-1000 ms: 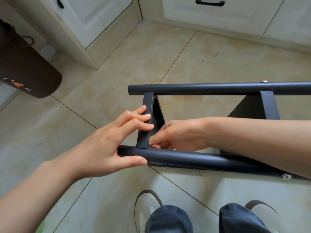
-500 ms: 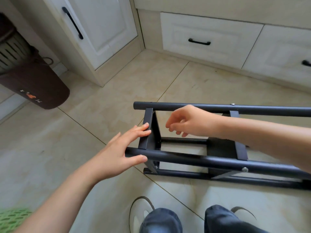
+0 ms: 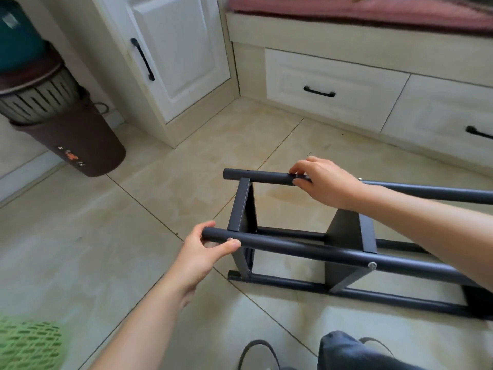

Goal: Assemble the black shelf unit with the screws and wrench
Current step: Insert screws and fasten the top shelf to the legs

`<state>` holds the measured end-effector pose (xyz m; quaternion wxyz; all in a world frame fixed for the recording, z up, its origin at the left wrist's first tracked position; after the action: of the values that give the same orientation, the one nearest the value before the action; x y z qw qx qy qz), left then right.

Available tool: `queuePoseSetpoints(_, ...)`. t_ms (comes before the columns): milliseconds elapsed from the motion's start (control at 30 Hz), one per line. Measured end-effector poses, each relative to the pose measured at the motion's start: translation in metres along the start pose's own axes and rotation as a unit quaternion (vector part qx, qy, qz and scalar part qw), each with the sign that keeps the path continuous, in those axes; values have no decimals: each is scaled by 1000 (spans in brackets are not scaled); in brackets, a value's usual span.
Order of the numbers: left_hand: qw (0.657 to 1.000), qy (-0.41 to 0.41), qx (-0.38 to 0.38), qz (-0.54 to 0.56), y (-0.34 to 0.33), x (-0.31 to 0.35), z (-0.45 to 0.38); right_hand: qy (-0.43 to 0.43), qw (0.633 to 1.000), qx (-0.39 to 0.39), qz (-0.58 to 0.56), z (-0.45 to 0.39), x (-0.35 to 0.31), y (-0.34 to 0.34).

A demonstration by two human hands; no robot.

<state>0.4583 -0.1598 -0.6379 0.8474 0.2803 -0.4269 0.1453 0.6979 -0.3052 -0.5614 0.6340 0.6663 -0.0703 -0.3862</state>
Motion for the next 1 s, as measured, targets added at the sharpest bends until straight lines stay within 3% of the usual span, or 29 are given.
queuePoseSetpoints(200,976,74,-14,205,-36,-11,9,-10,999,13,-32,-5,11,-1)
queuePoseSetpoints(500,961,75,71,257,-78,8,17,-39,998,5,-56,-16,19,-10)
queuePoseSetpoints(700,957,45,104,266,-76,24,18,-49,995,11,-82,-17,17,2)
queuePoseSetpoints(1000,953,-102,116,260,-45,112,35,-30,980,129,-150,4,-10,102)
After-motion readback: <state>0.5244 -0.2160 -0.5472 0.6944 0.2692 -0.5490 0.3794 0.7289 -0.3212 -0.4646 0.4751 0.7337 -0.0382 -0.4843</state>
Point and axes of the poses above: each hand's wrist, its own z-axis away from the middle knuckle, its own y-axis out of the back of the hand, x = y × z, the point moved 9 cm from there along -z, towards the middle knuckle, and after that the axes turned 5 degrees about -z, right-handed, at the moved point
